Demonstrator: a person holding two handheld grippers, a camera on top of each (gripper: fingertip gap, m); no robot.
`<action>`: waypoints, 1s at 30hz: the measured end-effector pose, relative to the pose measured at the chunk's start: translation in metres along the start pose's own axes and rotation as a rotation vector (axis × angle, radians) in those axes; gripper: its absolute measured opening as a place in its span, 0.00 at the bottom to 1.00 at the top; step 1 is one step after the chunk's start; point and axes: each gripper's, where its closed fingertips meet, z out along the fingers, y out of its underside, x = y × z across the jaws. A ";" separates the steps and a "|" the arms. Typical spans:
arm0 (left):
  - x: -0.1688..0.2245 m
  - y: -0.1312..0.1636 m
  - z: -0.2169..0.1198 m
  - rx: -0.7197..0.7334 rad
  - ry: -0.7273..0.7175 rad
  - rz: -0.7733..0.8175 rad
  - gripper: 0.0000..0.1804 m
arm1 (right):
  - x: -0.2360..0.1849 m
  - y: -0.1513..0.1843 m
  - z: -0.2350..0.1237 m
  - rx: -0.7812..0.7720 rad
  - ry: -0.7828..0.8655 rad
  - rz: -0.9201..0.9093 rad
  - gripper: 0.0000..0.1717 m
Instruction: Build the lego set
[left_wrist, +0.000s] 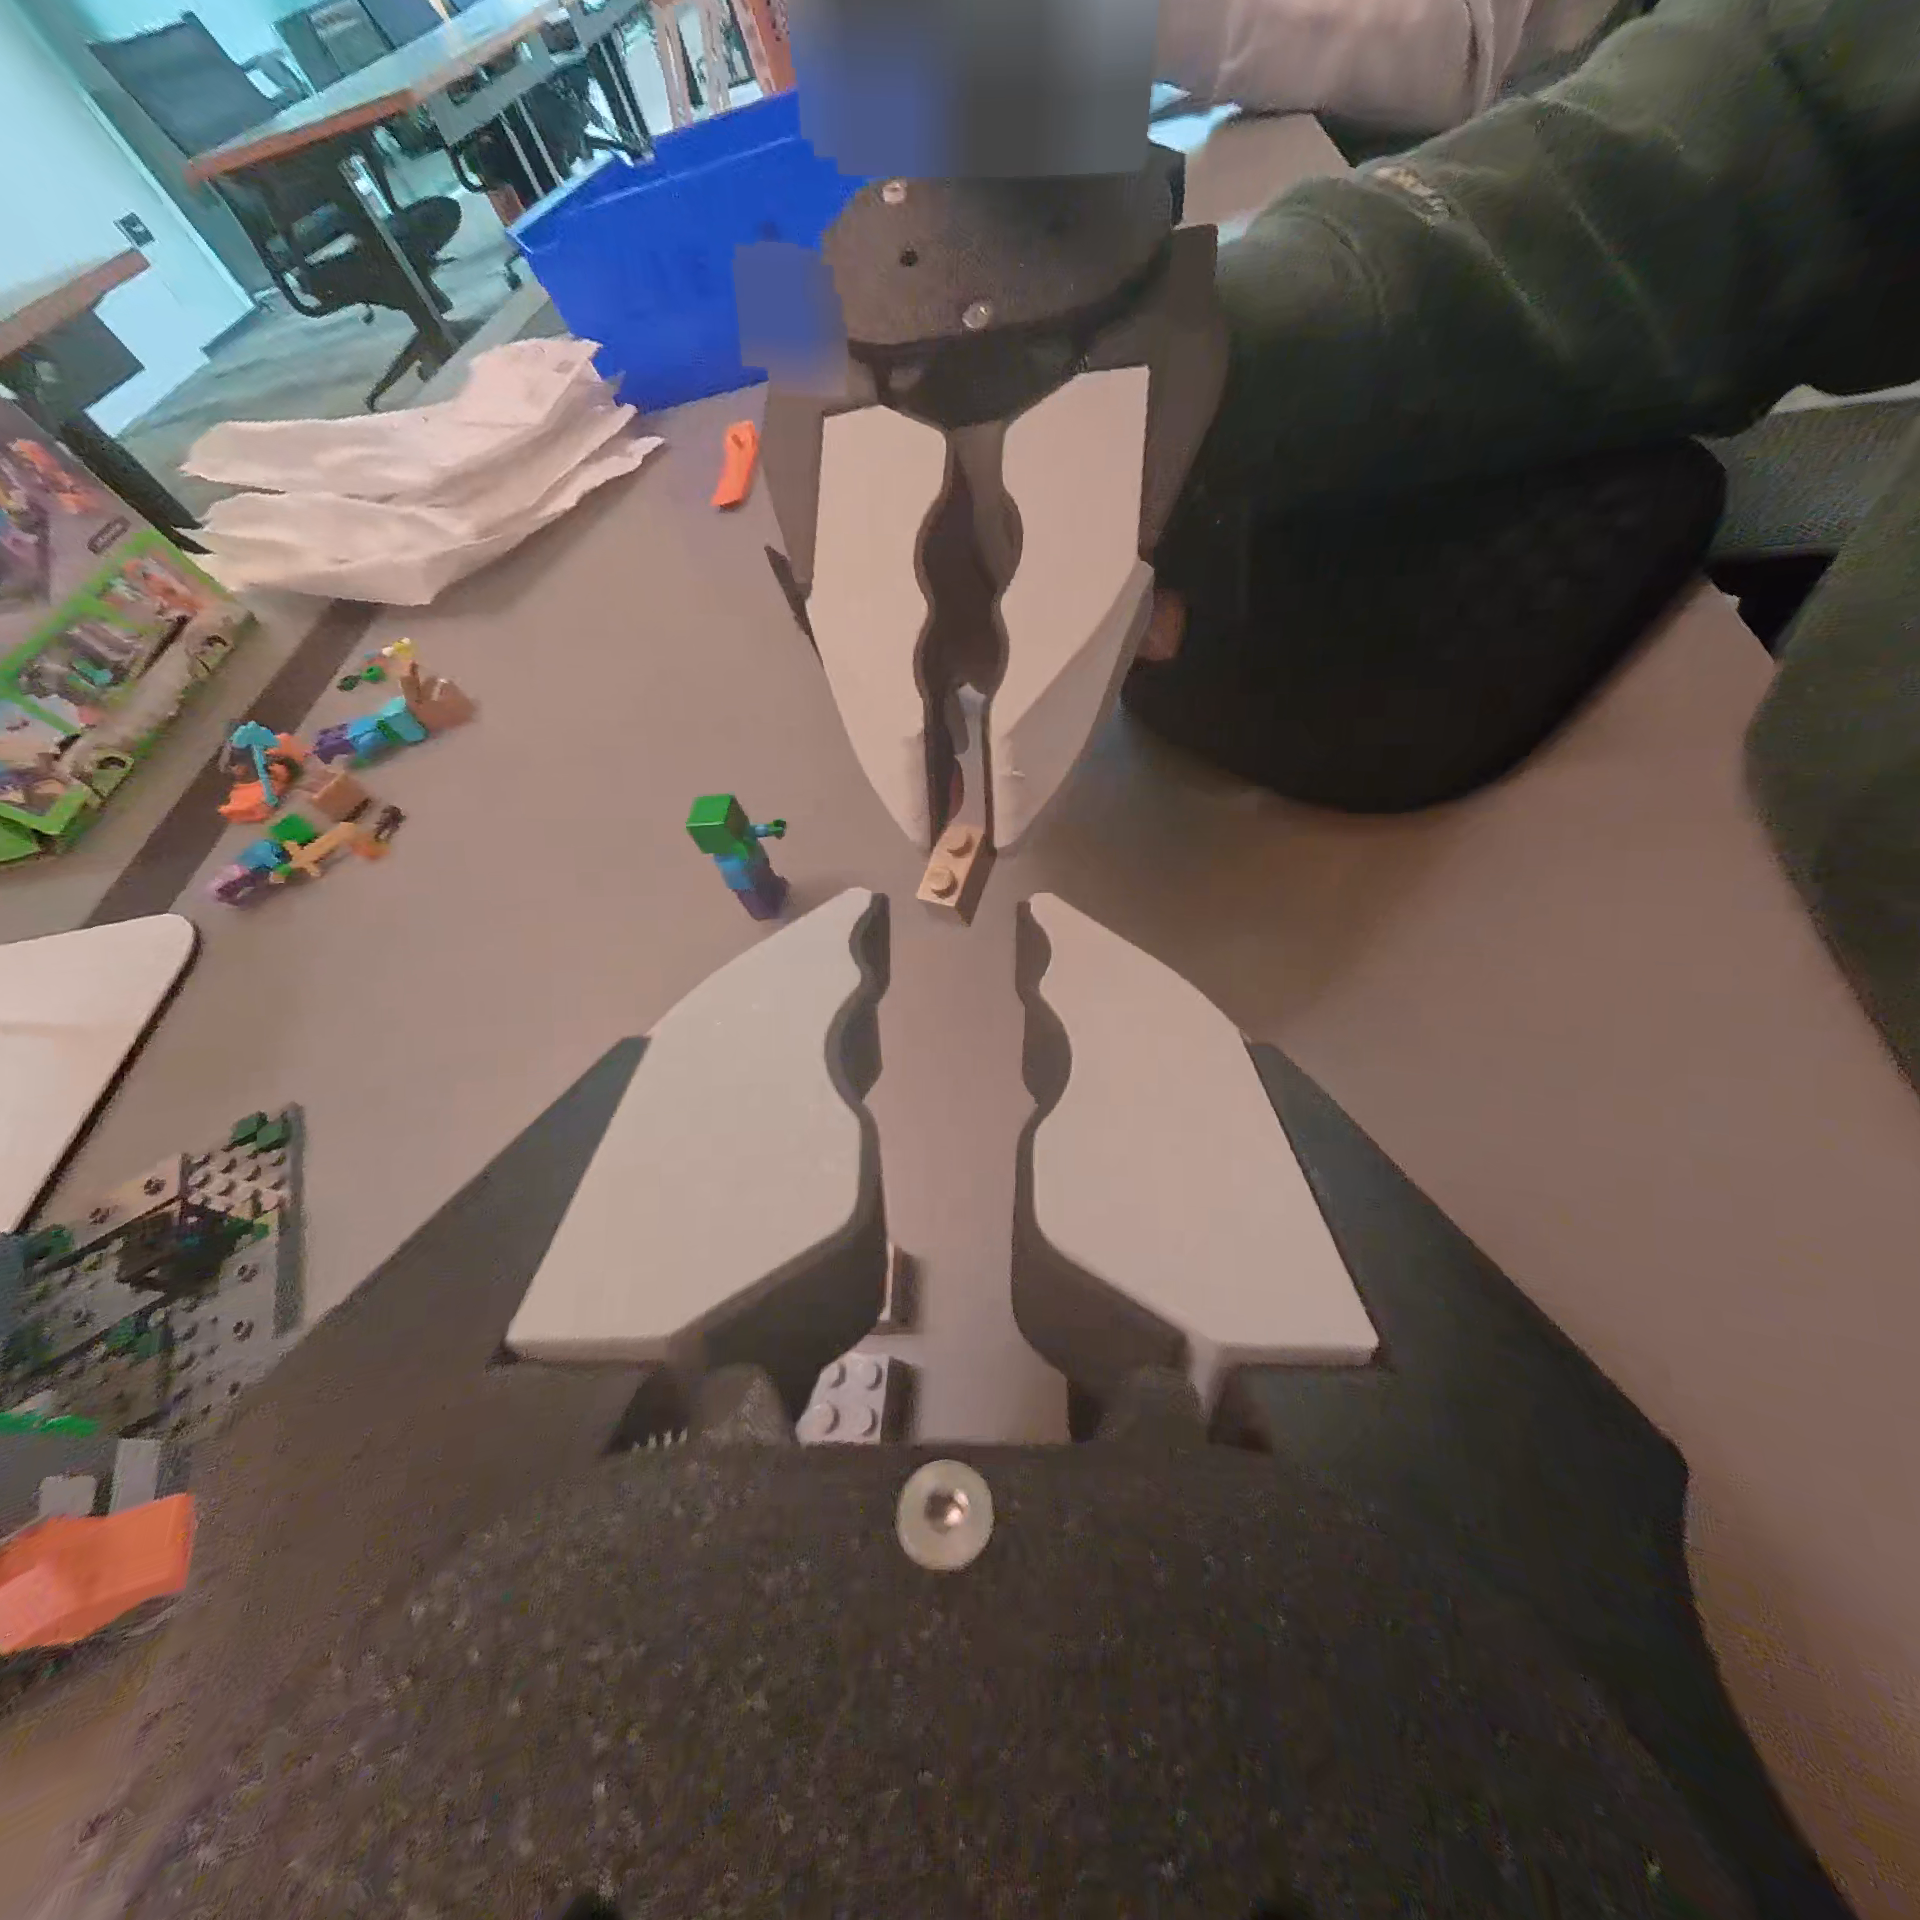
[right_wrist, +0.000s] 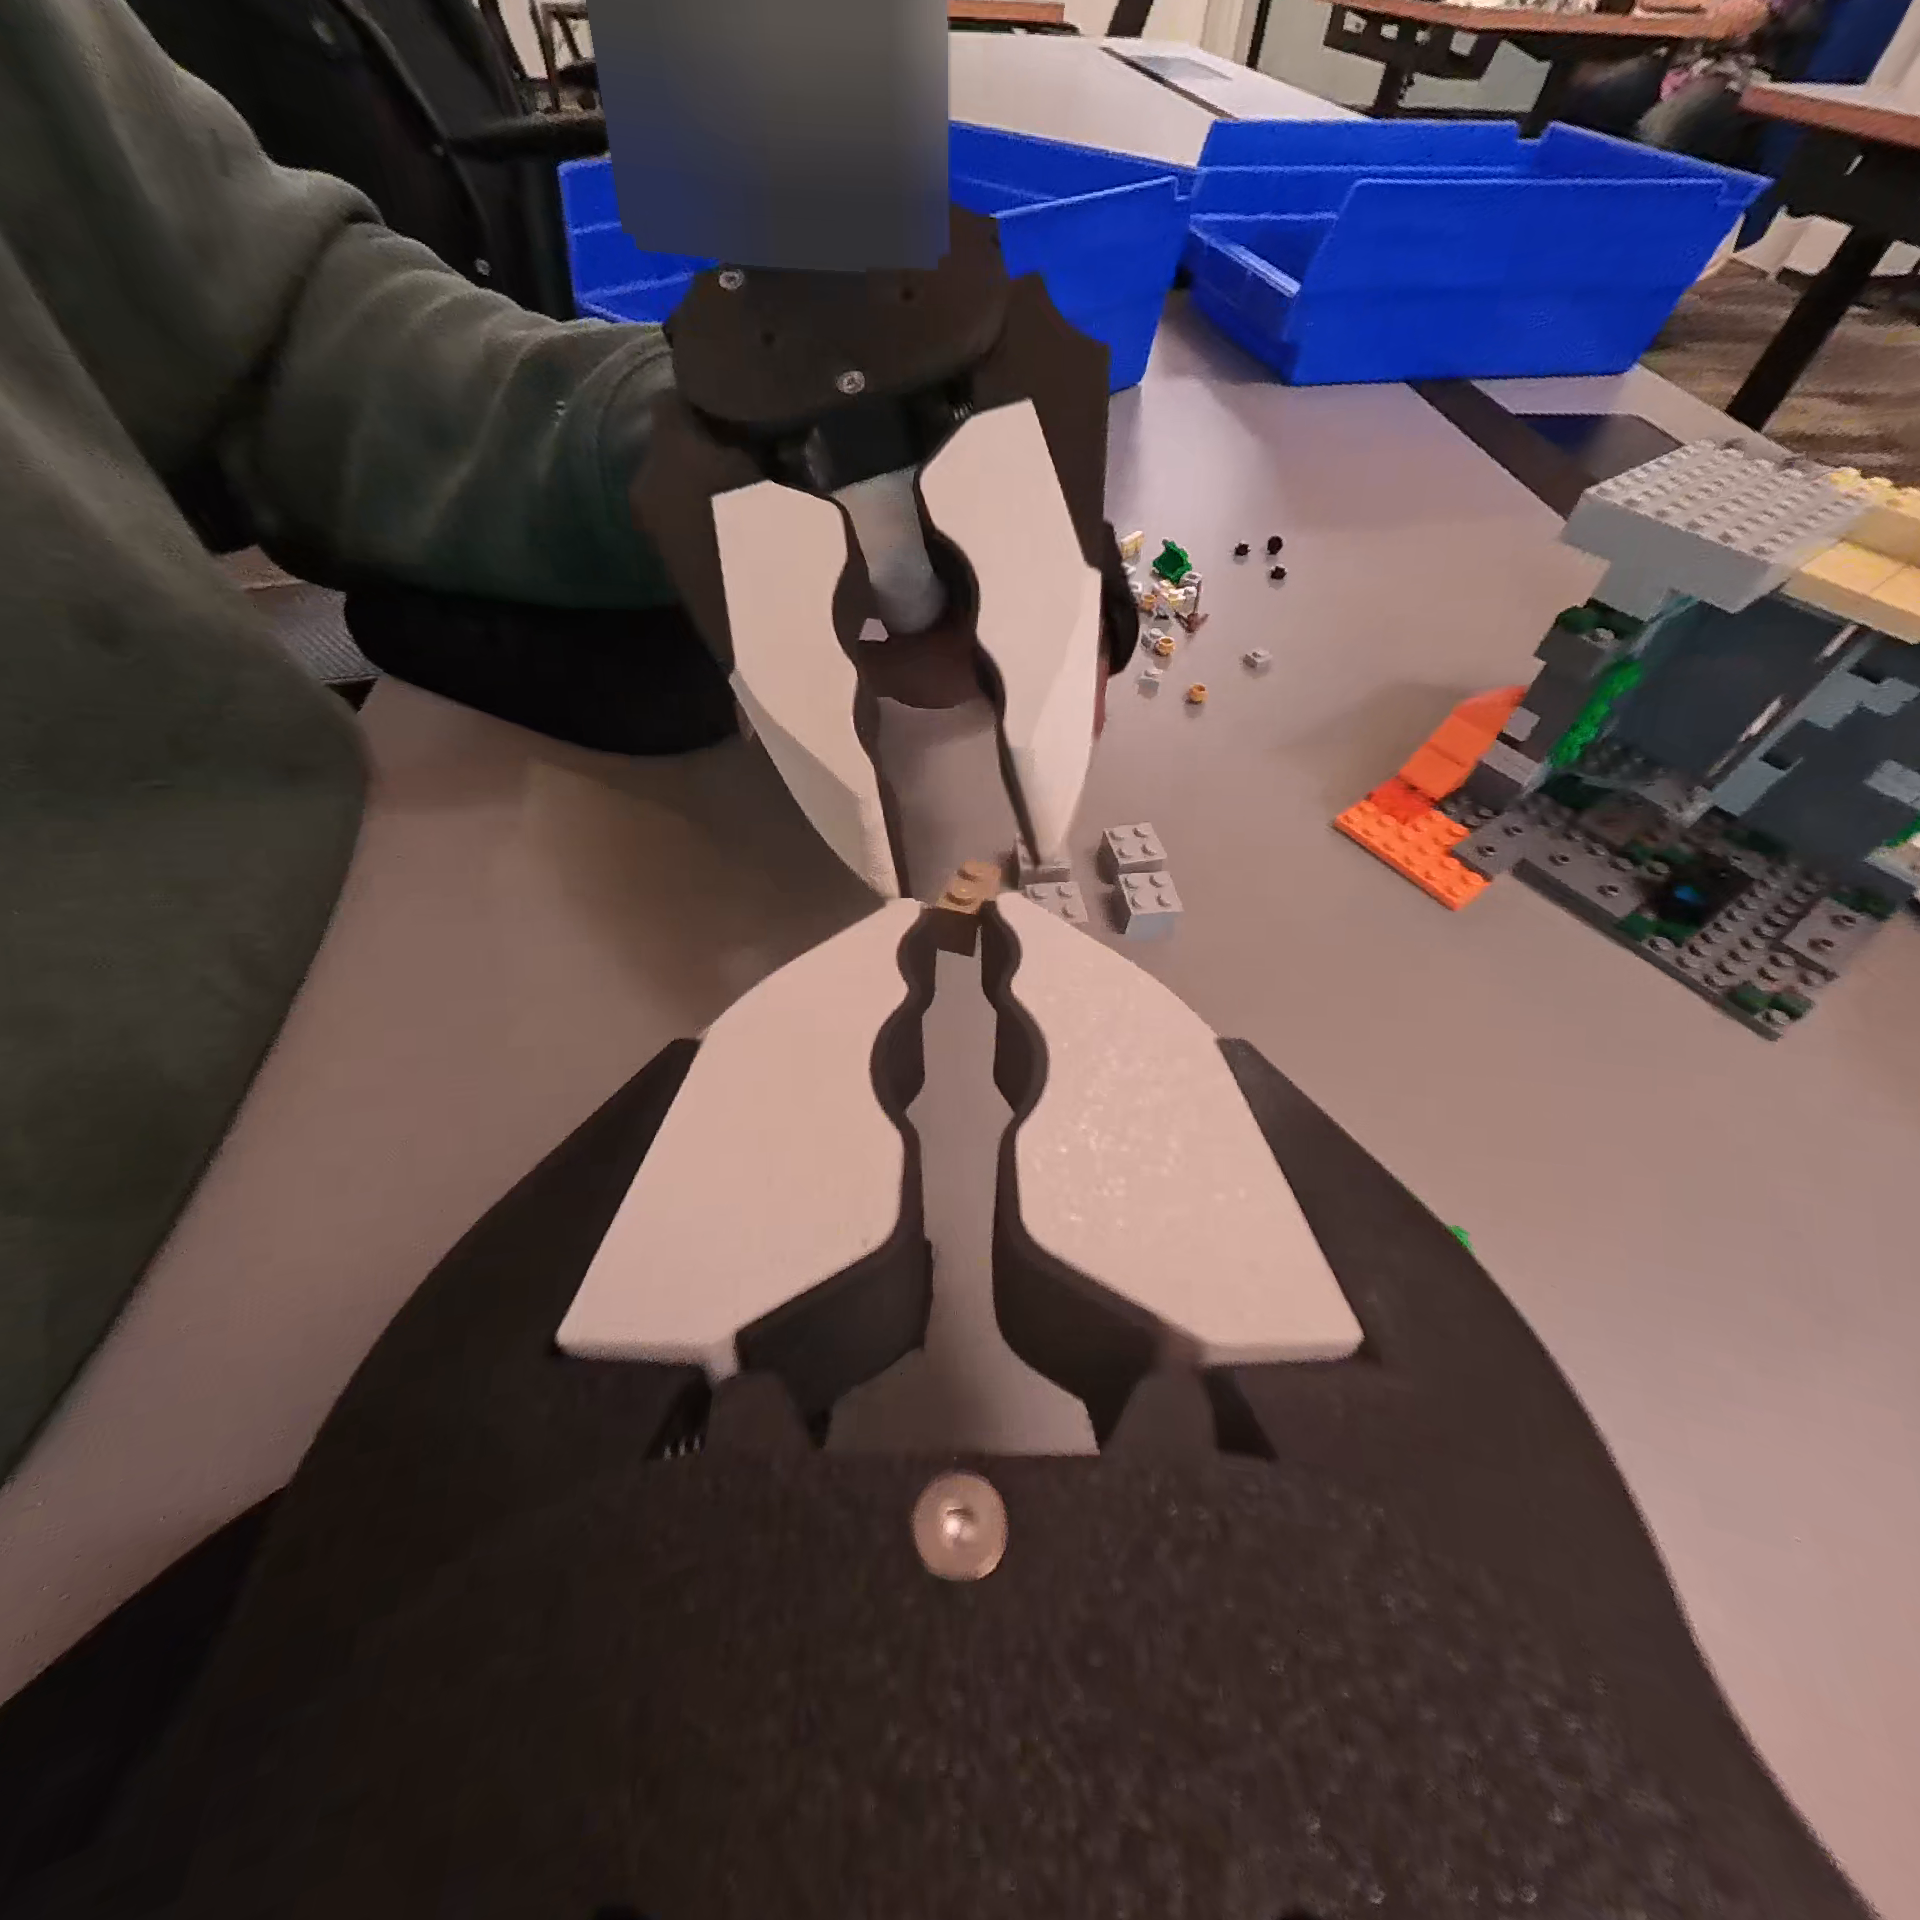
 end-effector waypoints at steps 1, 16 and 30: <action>0.002 0.001 0.002 -0.012 0.007 0.003 0.12 | -0.001 0.000 0.000 0.003 -0.003 -0.008 0.04; -0.035 0.019 0.010 -0.145 -0.056 -0.060 0.04 | 0.018 0.018 -0.016 -0.073 0.105 -0.021 0.05; -0.070 0.077 0.026 -0.381 -0.015 -0.237 0.06 | 0.029 0.030 -0.022 -0.115 0.182 0.009 0.04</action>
